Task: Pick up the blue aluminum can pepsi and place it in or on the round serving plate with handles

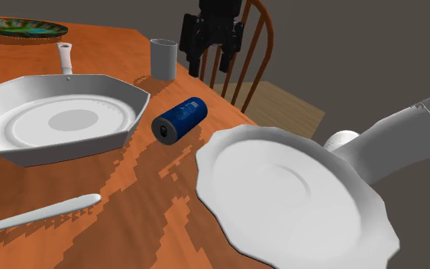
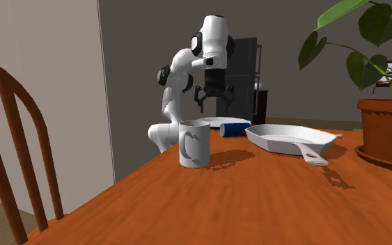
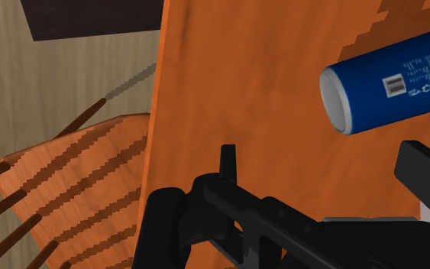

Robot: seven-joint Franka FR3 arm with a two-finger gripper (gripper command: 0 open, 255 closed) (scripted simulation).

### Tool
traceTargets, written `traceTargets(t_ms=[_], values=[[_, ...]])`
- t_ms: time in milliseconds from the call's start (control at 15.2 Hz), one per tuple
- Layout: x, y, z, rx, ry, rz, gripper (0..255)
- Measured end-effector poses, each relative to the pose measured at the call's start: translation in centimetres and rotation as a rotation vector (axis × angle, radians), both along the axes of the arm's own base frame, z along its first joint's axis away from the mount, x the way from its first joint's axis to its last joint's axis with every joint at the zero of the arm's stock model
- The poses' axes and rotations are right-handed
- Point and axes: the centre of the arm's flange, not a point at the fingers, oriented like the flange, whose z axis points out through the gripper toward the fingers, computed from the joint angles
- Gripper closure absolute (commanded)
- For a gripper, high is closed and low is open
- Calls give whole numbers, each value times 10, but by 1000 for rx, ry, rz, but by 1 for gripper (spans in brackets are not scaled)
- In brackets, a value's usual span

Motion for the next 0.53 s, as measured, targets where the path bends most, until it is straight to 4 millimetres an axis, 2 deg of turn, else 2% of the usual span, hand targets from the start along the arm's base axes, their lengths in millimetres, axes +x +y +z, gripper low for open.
traceTargets(t_ms=[66, 132, 528], values=[[0, 0, 0, 0, 0, 0, 0], [0, 0, 0, 0, 0, 0, 255], [0, 0, 0, 0, 0, 0, 255]])
